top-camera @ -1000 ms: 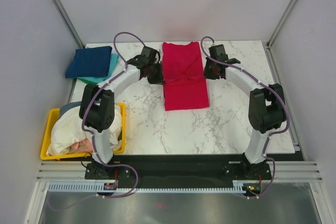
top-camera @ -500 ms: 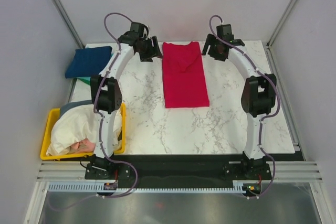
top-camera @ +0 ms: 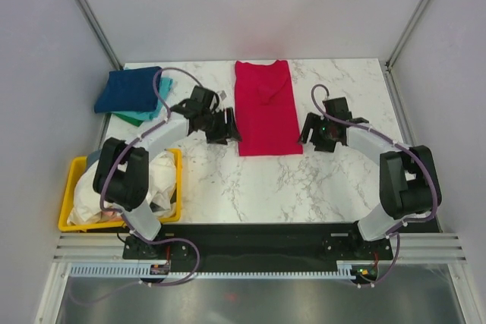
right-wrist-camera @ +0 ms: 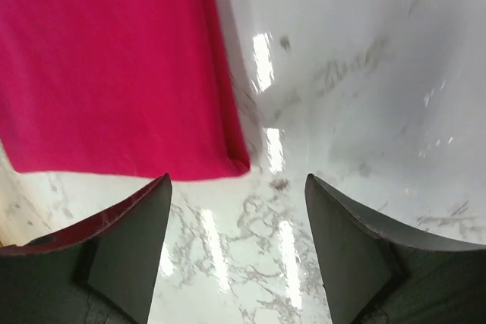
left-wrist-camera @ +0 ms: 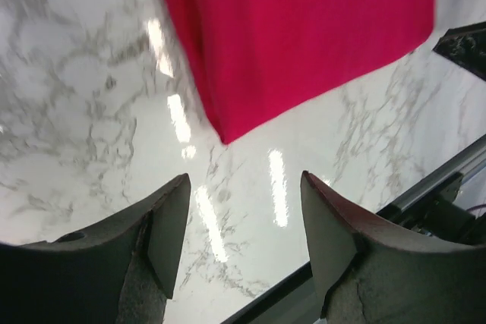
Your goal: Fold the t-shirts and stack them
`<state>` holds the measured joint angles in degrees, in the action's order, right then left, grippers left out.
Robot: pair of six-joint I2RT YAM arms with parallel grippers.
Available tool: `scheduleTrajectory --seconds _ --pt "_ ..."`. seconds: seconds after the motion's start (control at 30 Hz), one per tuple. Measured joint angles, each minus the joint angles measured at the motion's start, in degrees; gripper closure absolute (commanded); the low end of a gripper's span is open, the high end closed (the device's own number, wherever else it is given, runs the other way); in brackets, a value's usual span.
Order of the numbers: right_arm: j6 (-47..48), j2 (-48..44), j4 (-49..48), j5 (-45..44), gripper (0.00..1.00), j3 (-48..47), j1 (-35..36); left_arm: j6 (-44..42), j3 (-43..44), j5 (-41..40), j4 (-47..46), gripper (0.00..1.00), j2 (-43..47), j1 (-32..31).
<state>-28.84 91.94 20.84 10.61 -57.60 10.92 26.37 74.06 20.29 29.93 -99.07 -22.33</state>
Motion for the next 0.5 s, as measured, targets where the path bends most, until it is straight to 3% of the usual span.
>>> scheduleTrajectory --seconds 0.17,0.3,0.5 --pt "-1.2 -0.6 -4.0 4.1 0.25 8.9 0.0 4.2 -19.3 2.8 -12.4 0.34 3.0 -1.2" --pt "-1.4 -0.4 -8.7 4.9 0.28 10.1 0.0 6.3 -22.9 2.5 -17.4 0.35 3.0 -2.1" --pt "-1.9 2.3 -14.1 6.6 0.50 10.2 0.0 7.9 -22.9 2.2 -23.6 0.37 3.0 -4.4"
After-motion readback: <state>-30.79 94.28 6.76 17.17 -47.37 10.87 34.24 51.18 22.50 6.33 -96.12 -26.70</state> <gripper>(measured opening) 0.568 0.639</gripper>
